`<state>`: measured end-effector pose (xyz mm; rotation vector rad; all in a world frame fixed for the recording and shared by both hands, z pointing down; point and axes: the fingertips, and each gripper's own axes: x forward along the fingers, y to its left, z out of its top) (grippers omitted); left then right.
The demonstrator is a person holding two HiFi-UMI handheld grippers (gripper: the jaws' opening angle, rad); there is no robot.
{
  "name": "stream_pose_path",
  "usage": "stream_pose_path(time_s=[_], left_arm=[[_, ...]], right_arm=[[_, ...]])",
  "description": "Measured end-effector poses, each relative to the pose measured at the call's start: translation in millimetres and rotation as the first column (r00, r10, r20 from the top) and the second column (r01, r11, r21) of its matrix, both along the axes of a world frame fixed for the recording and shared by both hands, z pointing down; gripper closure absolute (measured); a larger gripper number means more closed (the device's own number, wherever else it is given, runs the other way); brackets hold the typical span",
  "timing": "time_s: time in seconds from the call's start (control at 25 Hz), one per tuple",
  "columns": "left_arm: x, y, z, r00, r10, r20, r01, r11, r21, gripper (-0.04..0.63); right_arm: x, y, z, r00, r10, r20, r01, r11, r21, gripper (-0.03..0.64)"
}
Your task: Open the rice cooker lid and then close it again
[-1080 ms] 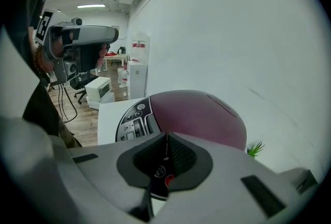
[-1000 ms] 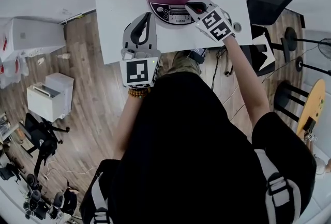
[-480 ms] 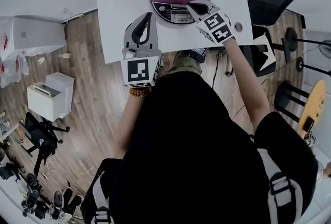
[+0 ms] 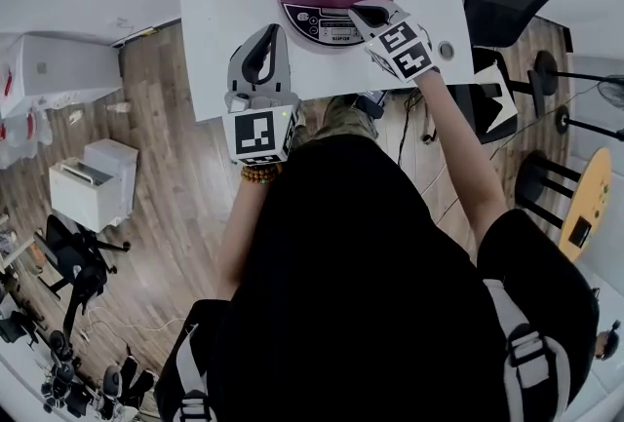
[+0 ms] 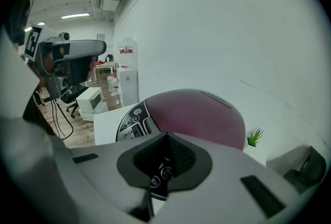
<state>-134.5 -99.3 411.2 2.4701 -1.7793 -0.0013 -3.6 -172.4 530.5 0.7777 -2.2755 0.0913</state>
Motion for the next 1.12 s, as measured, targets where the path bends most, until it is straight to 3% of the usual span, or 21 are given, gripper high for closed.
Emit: stream_pose_path(time_s=[0.52,1.12], left_arm=[[-4.7,4.2,7.2,1.000,-0.022,-0.005,0.022,1.000,-0.020,0.569],[-7.1,3.3,11.7,1.000,-0.030,-0.004,0.030,0.999,-0.029,0.568]], right_arm=[[2.6,-1.8,2.5,0.995,0.086,-0.047,-0.089,0.994,-0.062,0.589],[1.6,-2.8,5.8,0.988,0.095,-0.124,-0.108,0.988,-0.108,0.589]])
